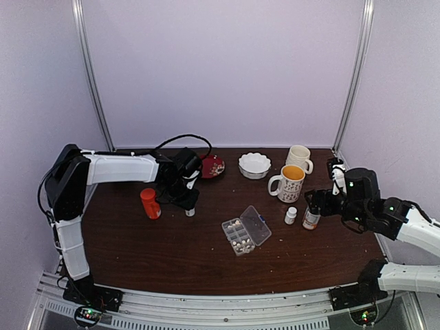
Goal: Sort the pills into containers
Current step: Pick up the pill bottle from the center of the board.
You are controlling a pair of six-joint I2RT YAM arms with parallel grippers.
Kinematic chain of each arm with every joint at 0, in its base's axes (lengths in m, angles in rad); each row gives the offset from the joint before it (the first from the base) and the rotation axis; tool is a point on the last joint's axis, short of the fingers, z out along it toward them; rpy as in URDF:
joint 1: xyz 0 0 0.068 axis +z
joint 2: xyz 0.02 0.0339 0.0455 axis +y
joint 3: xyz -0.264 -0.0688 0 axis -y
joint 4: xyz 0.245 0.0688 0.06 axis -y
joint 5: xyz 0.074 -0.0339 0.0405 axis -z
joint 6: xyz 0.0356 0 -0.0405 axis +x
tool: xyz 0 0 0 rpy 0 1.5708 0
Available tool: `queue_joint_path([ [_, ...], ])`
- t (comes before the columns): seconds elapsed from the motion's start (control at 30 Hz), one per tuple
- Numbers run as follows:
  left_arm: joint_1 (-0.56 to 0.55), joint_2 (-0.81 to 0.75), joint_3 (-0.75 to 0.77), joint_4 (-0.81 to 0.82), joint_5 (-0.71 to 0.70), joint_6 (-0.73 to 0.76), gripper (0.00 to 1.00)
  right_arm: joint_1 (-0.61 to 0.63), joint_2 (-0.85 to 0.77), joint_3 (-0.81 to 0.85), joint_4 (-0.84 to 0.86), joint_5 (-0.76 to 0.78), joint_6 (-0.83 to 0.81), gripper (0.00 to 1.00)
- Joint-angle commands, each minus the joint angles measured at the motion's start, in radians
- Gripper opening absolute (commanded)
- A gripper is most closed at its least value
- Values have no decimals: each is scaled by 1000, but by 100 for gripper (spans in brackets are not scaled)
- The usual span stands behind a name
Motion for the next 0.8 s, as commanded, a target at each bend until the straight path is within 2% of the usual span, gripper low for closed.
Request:
queue_joint_path([
  [0.0, 6, 10, 29, -2, 1, -2, 25, -2, -10, 7, 14, -10, 4, 89],
  [0.13, 4, -27, 38, -18, 4, 10, 22, -3, -13, 14, 18, -36, 4, 89],
  [0.23, 1, -95, 43, -17, 58, 31, 21, -2, -19, 24, 40, -140, -15, 88],
  [0.37, 1, -207, 62, 27, 306, 74, 16, 18, -33, 30, 138, -371, -31, 86],
  [0.53, 2, -347, 71, 154, 591, 68, 11, 112, -15, 39, 377, -604, 27, 85],
  [0.63, -1, -414, 62, 254, 746, 38, 8, 188, 29, 75, 479, -634, 44, 84],
  [0.77, -4, -475, 41, 411, 894, -28, 7, 281, 105, 164, 500, -611, -1, 84],
])
